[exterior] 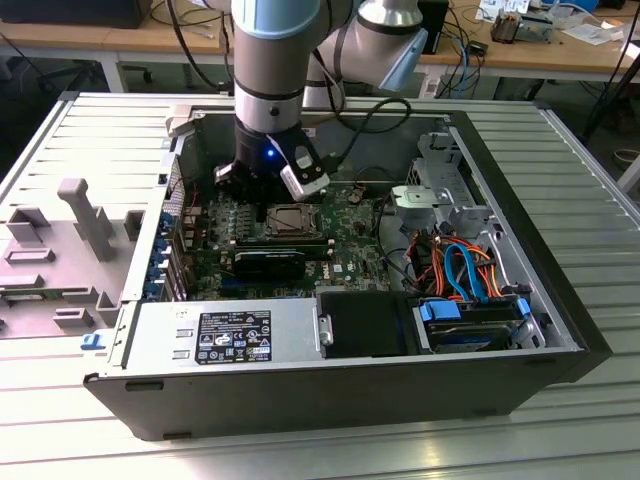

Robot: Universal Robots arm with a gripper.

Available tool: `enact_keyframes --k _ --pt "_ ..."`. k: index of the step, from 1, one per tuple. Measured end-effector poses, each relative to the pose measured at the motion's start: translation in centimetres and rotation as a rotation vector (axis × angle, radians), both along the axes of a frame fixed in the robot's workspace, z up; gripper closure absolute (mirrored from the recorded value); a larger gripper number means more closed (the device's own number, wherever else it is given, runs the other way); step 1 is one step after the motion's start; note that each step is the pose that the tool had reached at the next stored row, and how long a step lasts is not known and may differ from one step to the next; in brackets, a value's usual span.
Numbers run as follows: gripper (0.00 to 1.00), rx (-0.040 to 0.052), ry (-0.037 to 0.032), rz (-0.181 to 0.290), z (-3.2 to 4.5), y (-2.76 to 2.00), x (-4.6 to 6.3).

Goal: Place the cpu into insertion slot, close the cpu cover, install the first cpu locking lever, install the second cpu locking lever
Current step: 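Install the second cpu locking lever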

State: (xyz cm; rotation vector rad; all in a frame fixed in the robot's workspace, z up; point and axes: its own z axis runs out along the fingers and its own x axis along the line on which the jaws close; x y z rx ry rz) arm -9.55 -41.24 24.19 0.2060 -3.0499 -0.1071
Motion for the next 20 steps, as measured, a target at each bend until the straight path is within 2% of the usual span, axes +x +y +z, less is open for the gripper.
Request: enact_keyframes --k 1,4,12,14,15,16,17,20 --pt "0.89 0.0 0.0 0.0 0.48 0.0 0.0" --pt "0.89 -0.0001 0.0011 0.0 1.25 -0.01 0.1" --pt "0.89 -0.0019 0.0124 0.0 1.91 -0.08 0.7" --pt "0.89 -0.0098 0.0168 0.0 1.94 -0.1 0.9" --pt "0.89 -0.0277 0.02 0.0 1.94 -0.11 1.0" --pt "0.89 -0.0506 0.0225 0.0 1.95 -0.11 1.1" --pt "0.89 -0.0606 0.0248 0.0 1.93 -0.11 1.2" --pt "0.89 -0.0654 0.0351 0.0 1.94 -0.15 1.5"
